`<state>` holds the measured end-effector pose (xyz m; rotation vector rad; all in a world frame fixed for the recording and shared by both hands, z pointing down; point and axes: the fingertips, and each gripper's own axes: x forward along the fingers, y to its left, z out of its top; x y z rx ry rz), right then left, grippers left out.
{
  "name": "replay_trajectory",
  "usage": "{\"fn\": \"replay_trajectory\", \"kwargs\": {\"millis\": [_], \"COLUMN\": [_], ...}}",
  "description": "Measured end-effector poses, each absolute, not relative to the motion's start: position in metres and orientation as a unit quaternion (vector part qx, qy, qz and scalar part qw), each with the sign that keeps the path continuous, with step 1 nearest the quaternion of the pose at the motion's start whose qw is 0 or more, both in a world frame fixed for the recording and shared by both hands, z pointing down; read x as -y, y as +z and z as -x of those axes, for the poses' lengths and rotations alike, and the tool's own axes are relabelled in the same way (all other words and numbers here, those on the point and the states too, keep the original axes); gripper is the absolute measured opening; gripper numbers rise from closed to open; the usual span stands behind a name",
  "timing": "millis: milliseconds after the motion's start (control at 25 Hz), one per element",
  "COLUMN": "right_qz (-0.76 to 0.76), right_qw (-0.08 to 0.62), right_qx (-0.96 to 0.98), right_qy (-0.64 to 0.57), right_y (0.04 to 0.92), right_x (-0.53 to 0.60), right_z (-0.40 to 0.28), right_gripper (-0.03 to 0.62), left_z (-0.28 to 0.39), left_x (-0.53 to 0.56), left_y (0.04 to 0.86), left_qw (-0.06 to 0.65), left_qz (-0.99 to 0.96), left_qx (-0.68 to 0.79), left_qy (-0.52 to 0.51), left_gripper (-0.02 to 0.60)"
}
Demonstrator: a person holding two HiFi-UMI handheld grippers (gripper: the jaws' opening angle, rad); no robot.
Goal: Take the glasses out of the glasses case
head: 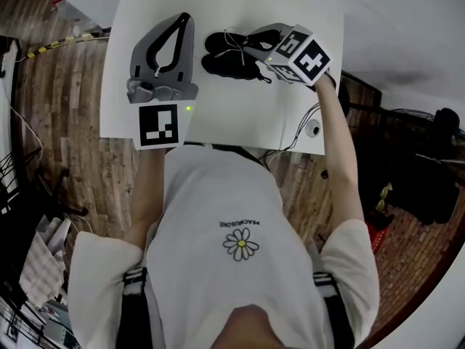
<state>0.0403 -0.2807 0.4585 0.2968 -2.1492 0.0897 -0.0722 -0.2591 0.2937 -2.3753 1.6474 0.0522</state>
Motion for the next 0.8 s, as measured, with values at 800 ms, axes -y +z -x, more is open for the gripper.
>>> {"fn": "replay_trajectory", "kwargs": {"millis": [800], "right_qz": [-0.384], "right_qw": [0.102], "right_qx": [0.908], "right_qy": [-0.134], "right_y": [0.19], "right_x": [0.273], "right_z": [-0.071], "right_gripper": [0.087], "left_z": [0.051], "left_x": [0.244], "left_y": [0.199], "left_qw": [0.156], "left_qz": [0.807], "left_qx": [-0.564], "left_qy": [0.078], "left_gripper": [0.015]}}
